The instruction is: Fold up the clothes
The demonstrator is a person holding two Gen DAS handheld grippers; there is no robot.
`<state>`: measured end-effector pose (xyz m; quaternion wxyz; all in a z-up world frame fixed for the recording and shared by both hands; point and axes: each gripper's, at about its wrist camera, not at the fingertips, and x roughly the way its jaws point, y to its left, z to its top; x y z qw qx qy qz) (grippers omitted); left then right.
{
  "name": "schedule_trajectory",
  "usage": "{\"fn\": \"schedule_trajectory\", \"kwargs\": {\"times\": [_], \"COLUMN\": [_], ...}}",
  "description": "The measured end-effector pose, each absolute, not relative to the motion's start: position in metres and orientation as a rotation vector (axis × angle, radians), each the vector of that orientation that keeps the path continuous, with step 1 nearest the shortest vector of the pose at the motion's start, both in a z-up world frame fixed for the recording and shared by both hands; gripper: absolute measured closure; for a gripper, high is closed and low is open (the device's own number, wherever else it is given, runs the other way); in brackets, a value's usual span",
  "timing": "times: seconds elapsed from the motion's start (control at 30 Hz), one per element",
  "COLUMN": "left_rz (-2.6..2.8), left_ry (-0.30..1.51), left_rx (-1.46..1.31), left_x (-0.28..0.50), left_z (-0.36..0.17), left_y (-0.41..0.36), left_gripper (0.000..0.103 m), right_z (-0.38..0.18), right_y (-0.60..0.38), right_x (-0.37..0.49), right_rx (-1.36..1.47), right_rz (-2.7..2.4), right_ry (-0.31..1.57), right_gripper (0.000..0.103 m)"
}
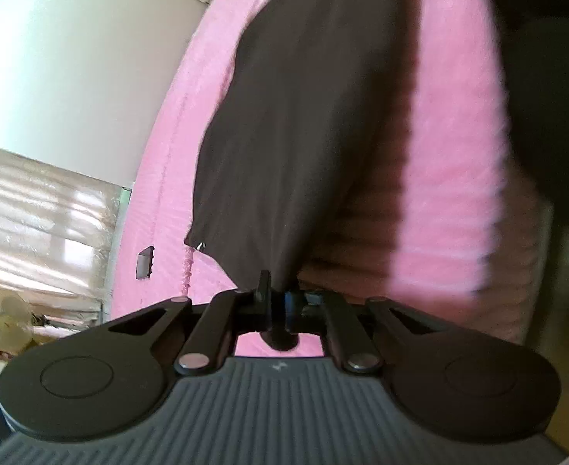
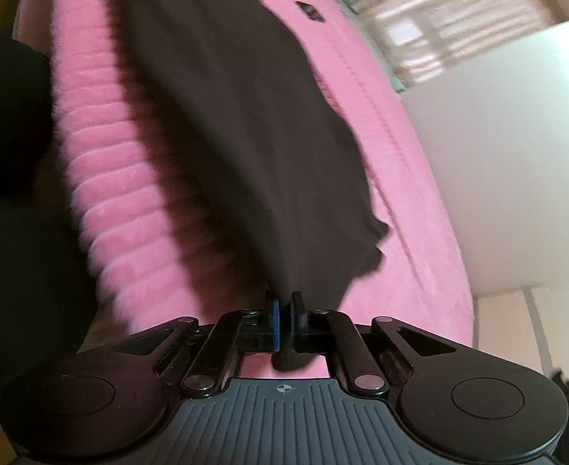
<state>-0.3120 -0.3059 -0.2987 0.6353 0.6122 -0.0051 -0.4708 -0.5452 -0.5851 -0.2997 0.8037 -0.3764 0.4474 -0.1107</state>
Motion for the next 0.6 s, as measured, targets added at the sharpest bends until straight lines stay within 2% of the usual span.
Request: {"fn": "schedule_trajectory", "kwargs": {"times": [0.07,0.17,0.27,0.4,0.53,0.57,0.6], "left_rz": [-1.106,-1.116,-1.112,-1.101,-1.056,-1.044,-1.028], "left_ry": [0.014,0.070,0.126,0.150,0.174,0.183,0.196], "left_rx": [1.364,1.359,1.374,1.333,1.318,1.311,1.296], "left_x": [-0.329,-0.335,-0.328,-0.323,-0.313,-0.309,-0.304], "left_z": [-0.290,-0.310,-0.329,-0.320,-0.313,-0.311,-0.307], "left_y": [-0.297,-0.291,-0.288,-0.272,-0.250,-0.244,-0.237], "left_gripper": [0.099,0.100,0.098,0.092,0.092,0.092,0.092], "right_z": [-0.300,-0.305,-0.294,-0.282,-0.272,-0.269,-0.267], "right_y": [-0.589,-0.588,-0.574,-0.540,-0.500,-0.489,-0.476], "right_x": [-0.561,-0.579,-0.587,-0.575,-0.541,-0.530,-0.520], "right_rx": [-0.775,-0.736,-0.714,-0.664,-0.648,-0.647,-0.644], "right_rz": [-0.267,-0.304,-0.313,-0.278,-0.185,-0.157,-0.119], "right_ry": [0.989,1.028,0.960,0.879,0.789,0.765,0.744], "right_gripper": [0.103,0.103,0.103,0.103,0.101,0.099,0.071]}}
